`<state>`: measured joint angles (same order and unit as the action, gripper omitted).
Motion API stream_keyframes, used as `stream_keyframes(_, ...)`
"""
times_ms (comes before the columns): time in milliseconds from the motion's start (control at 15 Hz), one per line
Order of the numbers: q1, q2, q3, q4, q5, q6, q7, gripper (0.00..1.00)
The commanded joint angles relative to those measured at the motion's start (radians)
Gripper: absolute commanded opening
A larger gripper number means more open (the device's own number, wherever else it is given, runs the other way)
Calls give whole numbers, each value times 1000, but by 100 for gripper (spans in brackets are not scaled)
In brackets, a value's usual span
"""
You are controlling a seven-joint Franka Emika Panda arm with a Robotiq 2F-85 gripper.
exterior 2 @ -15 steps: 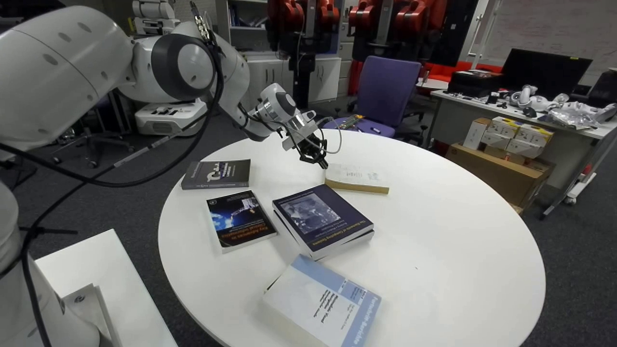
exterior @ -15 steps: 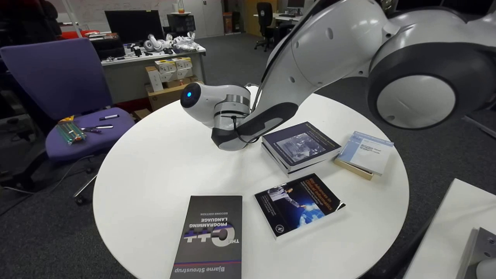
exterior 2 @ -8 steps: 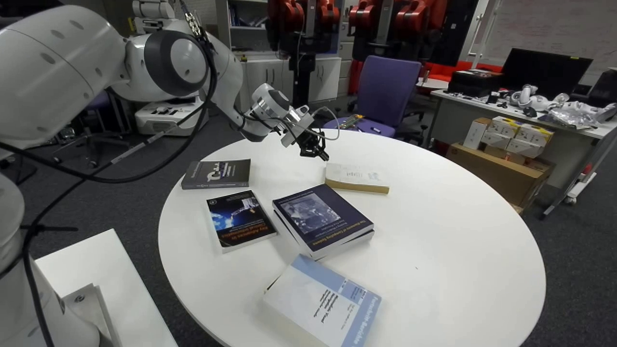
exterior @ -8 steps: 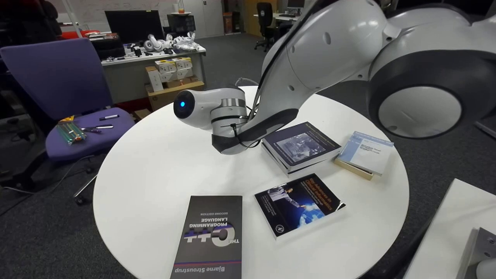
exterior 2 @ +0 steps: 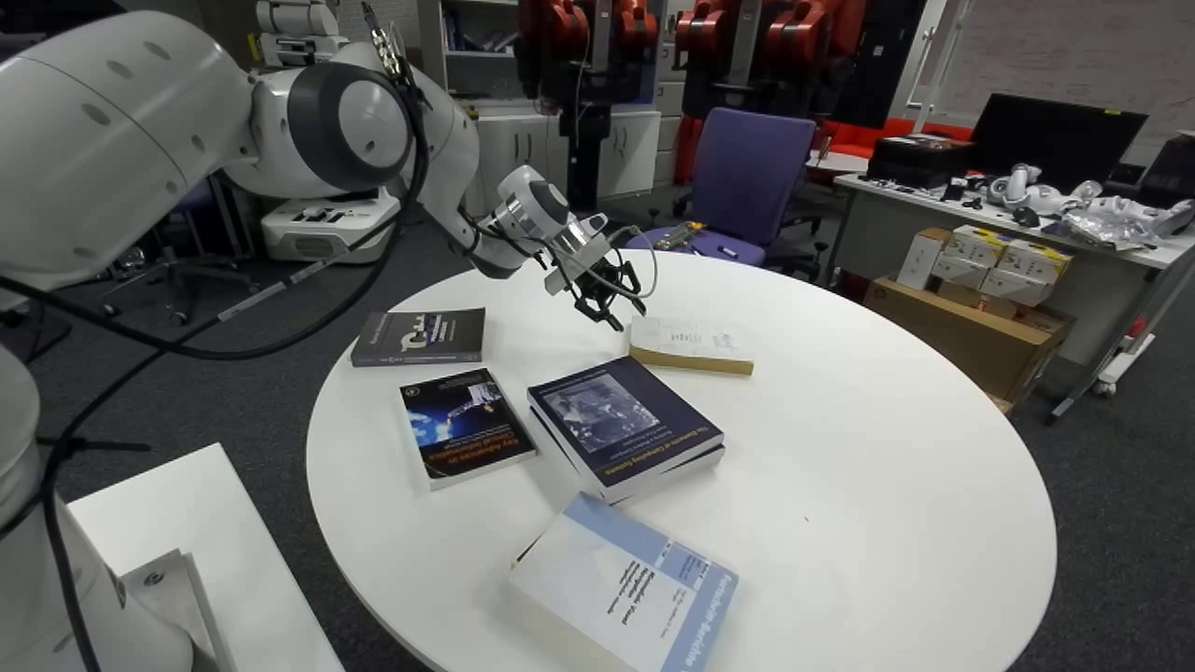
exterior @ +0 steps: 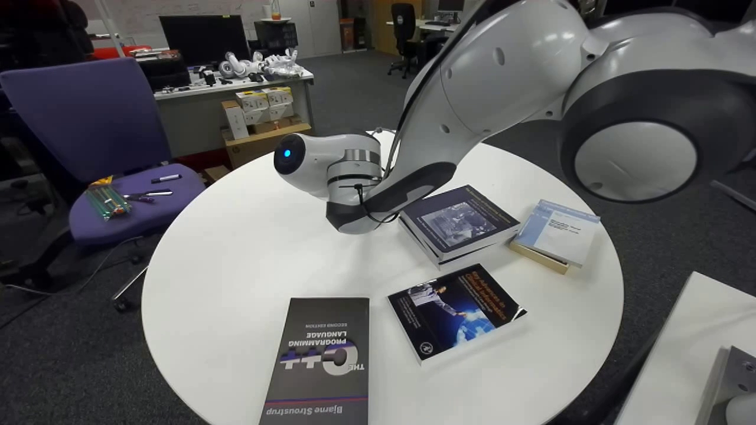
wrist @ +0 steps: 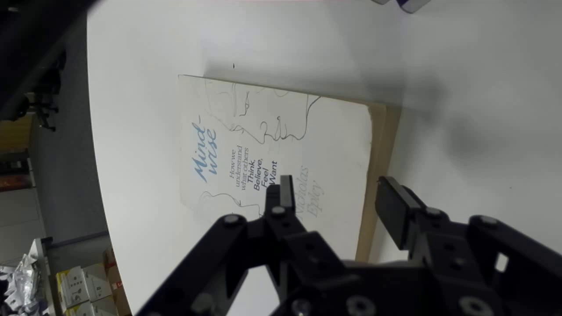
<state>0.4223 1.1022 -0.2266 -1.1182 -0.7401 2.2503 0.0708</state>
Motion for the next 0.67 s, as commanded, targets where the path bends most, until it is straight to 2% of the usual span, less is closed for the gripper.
stream_keyframes(0, -52, -22, 53, -23, 2, 19, 22, 88)
stream_keyframes(133, -69, -18, 68, -20, 5, 18, 26, 100)
stream_keyframes(600, -86, 1, 64, -8, -10, 18, 49, 100)
